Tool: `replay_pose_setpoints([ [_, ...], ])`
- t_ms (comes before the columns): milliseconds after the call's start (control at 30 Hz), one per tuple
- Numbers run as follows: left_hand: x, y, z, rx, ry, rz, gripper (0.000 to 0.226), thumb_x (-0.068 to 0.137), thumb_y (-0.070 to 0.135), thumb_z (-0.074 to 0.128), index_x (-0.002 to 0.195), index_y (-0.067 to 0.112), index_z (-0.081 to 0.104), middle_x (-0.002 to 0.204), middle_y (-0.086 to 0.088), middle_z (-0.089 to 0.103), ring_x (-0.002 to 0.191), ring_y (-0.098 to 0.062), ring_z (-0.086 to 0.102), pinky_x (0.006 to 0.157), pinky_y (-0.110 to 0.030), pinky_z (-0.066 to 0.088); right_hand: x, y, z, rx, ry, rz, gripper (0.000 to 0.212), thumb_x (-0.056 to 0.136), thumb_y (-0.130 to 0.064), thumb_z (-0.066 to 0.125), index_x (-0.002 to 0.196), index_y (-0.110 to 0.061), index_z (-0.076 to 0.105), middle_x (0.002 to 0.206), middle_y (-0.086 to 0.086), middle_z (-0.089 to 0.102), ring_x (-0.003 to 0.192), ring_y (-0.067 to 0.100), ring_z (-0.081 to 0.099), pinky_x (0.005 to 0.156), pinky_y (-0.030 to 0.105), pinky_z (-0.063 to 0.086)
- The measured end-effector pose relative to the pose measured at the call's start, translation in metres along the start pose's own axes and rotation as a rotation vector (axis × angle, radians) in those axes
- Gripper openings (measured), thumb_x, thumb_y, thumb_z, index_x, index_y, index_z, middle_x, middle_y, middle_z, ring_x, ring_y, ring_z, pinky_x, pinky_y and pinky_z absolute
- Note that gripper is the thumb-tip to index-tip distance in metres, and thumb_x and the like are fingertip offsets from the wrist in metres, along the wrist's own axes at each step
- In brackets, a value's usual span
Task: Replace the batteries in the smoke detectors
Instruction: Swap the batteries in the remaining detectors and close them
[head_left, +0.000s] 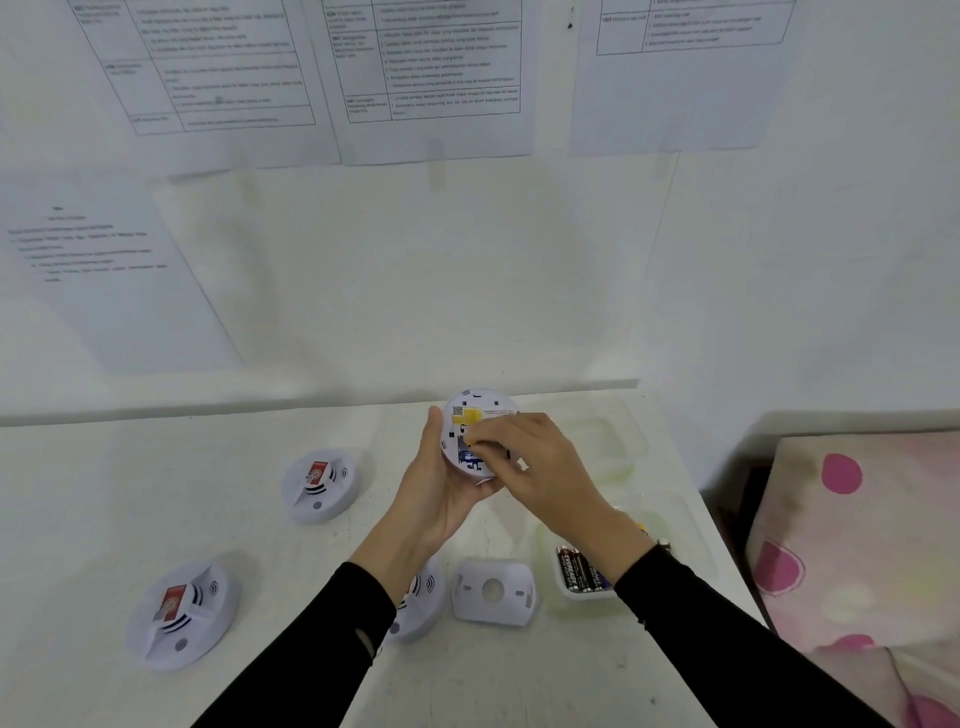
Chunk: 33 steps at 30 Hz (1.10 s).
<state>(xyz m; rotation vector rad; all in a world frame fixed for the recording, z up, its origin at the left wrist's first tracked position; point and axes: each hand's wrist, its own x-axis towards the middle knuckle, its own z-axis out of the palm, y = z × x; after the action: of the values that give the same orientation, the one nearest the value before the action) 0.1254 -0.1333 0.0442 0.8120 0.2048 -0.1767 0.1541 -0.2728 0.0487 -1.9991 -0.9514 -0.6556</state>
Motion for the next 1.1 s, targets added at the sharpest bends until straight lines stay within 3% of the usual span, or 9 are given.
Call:
replay_pose_setpoints([
  [133,-0.001,-0.001,-0.001,-0.001,-0.006,-0.019,0.065,0.101,0.055,0.027,0.139,0.007,0.049,0.135,-0.02,0.059,0.122,-0.028,0.06,0.101,-0.045,0.049,0.0,0.016,0.005,-0.251,-0.02,-0.154,0.017,0.09,-0.021,0.065,0.102,-0.032,0.073,0.11,-0.012,0.068,0.105,0.012,0.059,0.091,0.035,0.041],
  [267,-0.002,-0.003,-0.001,-0.003,-0.002,-0.027,0.063,0.102,0.055,0.026,0.14,0.01,0.05,0.135,-0.019,0.06,0.123,-0.031,0.059,0.102,-0.048,0.049,-0.005,0.012,0.001,-0.172,-0.067,0.009,0.02,0.092,-0.038,0.059,0.108,-0.043,0.07,0.138,-0.006,0.051,0.127,0.017,0.042,0.105,0.034,0.03],
  [333,-0.002,-0.003,-0.002,-0.004,0.006,-0.017,0.062,0.102,0.055,0.026,0.14,0.012,0.05,0.133,-0.019,0.061,0.123,-0.033,0.059,0.106,-0.051,0.044,-0.006,0.001,0.0,0.027,-0.075,0.227,0.027,0.088,-0.045,0.062,0.115,-0.046,0.065,0.147,-0.01,0.039,0.135,0.009,0.03,0.11,0.03,0.025],
  [400,0.0,-0.002,-0.002,-0.011,0.018,-0.002,0.062,0.101,0.055,0.027,0.139,0.013,0.051,0.133,-0.02,0.061,0.125,-0.034,0.058,0.11,-0.054,0.038,-0.006,-0.011,-0.001,0.269,-0.078,0.5,0.052,0.08,-0.048,0.071,0.128,-0.048,0.05,0.151,-0.017,0.028,0.137,0.001,0.023,0.11,0.026,0.026],
  [467,0.001,-0.003,0.0,-0.013,0.029,-0.001,0.063,0.101,0.056,0.028,0.139,0.013,0.051,0.132,-0.019,0.062,0.125,-0.034,0.058,0.11,-0.054,0.038,-0.005,-0.016,0.004,0.484,-0.062,0.722,0.086,0.068,-0.051,0.08,0.139,-0.045,0.033,0.147,-0.017,0.028,0.134,-0.002,0.03,0.106,0.024,0.036],
  [567,0.0,-0.004,0.005,-0.015,0.036,-0.015,0.062,0.101,0.056,0.028,0.137,0.012,0.053,0.131,-0.018,0.063,0.12,-0.032,0.062,0.097,-0.047,0.05,-0.004,-0.013,0.016,0.635,-0.043,0.854,0.118,0.05,-0.06,0.087,0.145,-0.043,0.02,0.143,-0.013,0.035,0.13,0.005,0.042,0.106,0.032,0.044],
  [767,-0.005,-0.002,0.011,-0.051,0.025,-0.023,0.062,0.101,0.054,0.029,0.135,0.009,0.054,0.132,-0.02,0.062,0.123,-0.033,0.059,0.094,-0.045,0.052,0.0,-0.008,0.023,0.556,-0.027,0.859,0.095,0.048,-0.066,0.085,0.128,-0.051,0.036,0.127,-0.013,0.055,0.122,0.015,0.053,0.101,0.042,0.047],
  [967,-0.006,-0.002,0.014,-0.05,0.004,-0.023,0.058,0.102,0.052,0.03,0.135,0.01,0.053,0.131,-0.018,0.063,0.117,-0.03,0.064,0.095,-0.046,0.051,0.001,-0.014,0.011,0.74,0.001,0.871,0.077,0.069,-0.02,0.086,0.127,-0.042,0.041,0.119,-0.011,0.059,0.107,0.005,0.062,0.091,0.029,0.054],
  [1100,-0.007,-0.005,0.013,-0.06,-0.002,-0.018,0.058,0.102,0.052,0.03,0.138,0.011,0.052,0.133,-0.018,0.062,0.118,-0.031,0.063,0.1,-0.048,0.048,0.001,-0.015,0.009,0.767,0.009,0.887,0.072,0.071,-0.012,0.084,0.123,-0.043,0.044,0.119,-0.01,0.061,0.109,0.01,0.062,0.09,0.032,0.056],
])
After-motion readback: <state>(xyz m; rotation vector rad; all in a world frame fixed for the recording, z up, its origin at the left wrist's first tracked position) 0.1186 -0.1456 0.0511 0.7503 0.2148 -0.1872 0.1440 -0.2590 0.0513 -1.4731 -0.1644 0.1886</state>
